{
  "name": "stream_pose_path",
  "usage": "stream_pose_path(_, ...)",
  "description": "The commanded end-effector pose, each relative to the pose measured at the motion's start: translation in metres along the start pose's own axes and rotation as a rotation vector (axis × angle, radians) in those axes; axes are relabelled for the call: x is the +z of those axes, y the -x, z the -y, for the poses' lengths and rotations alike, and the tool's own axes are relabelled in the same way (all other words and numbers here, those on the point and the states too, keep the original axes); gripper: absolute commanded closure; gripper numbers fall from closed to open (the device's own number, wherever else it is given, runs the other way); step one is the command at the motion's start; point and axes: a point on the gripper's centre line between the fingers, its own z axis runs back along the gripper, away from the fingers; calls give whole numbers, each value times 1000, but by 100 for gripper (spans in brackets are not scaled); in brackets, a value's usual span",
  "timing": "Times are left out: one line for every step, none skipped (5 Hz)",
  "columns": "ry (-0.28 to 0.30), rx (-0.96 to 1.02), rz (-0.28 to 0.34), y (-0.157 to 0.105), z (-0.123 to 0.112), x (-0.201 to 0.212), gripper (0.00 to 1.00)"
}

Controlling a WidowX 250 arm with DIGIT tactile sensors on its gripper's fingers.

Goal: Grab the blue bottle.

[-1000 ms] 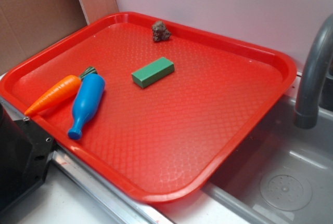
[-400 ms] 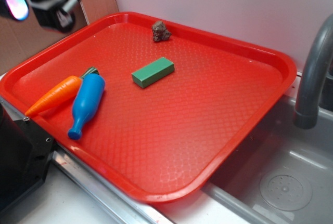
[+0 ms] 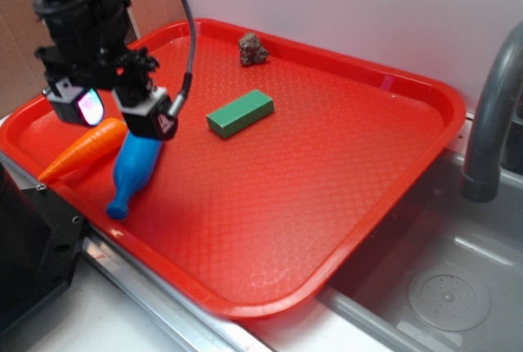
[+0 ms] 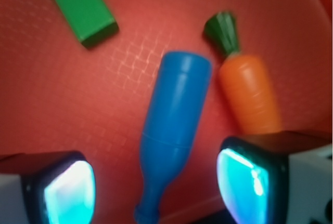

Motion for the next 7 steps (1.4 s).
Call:
stream_pose_path(3, 22, -32, 2, 10, -27, 0)
stream_pose_path(-19, 32, -63, 1, 0, -41, 0)
stream_pose_path(-44, 51, -81, -3, -12, -49, 0)
stream_pose_path(-59, 47, -70, -12, -15, -52, 0)
stream_pose_path(-48, -47, -15, -25, -3, -40, 0)
stream_pose_path(-54, -244, 23, -28, 13, -10, 0)
stream_pose_path(-51, -369, 29, -25, 14, 17, 0)
